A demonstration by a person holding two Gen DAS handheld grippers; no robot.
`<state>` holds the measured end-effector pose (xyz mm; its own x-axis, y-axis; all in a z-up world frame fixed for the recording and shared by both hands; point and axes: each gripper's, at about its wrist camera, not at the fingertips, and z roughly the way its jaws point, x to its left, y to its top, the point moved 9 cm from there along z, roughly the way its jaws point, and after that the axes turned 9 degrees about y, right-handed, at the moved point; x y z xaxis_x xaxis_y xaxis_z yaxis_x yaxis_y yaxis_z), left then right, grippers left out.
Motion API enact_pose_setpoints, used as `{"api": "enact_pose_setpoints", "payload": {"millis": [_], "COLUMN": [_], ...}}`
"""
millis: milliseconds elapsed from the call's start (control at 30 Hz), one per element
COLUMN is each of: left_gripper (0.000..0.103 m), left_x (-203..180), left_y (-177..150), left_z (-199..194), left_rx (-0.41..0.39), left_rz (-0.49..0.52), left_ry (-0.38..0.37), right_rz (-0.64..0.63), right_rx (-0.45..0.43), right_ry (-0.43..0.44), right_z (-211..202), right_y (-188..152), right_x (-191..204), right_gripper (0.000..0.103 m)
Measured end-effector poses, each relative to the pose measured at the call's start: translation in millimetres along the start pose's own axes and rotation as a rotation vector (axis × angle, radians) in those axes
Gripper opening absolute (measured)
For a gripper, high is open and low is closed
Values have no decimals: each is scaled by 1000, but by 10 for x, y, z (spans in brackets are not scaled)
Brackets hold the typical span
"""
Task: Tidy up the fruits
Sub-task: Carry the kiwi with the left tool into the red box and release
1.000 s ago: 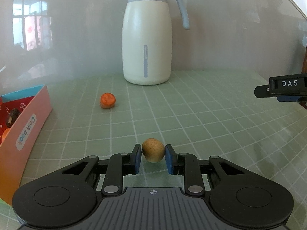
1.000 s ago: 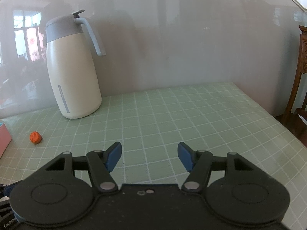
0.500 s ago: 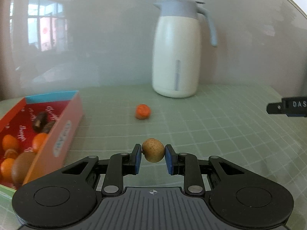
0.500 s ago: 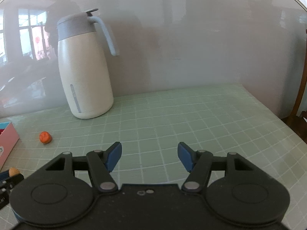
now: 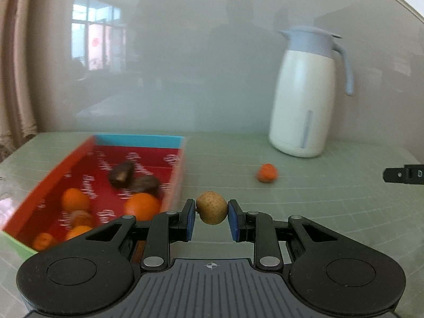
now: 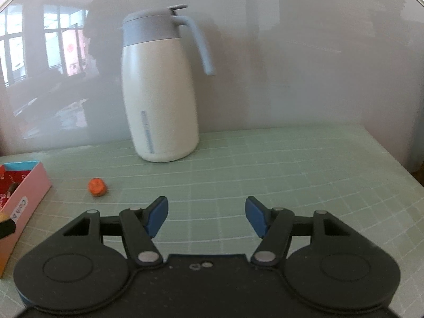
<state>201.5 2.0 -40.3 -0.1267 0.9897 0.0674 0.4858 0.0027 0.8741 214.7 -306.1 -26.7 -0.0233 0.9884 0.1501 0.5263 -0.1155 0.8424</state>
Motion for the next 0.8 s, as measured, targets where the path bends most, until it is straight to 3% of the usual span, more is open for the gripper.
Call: {"api": "enact_pose_setpoints", "payload": {"millis": [100, 233, 367, 800], "left_gripper": [27, 27, 27, 27], "left_x": [196, 252, 490, 1407], "left_y": [7, 9, 106, -13], "left_z": [11, -59, -129, 120], "left_rx": [6, -31, -81, -12], "left_rz": [-34, -1, -56, -179], "left_ry": [-28, -22, 30, 205], "right_rz": [-14, -32, -50, -71], "right_rx": [7, 14, 21, 35], "right_ry": [18, 41, 57, 67], "right_z": [42, 99, 165, 200], "right_y": [-8, -23, -29, -95], "right_x": [154, 351, 521, 652], "right_gripper": [64, 64, 64, 64]}}
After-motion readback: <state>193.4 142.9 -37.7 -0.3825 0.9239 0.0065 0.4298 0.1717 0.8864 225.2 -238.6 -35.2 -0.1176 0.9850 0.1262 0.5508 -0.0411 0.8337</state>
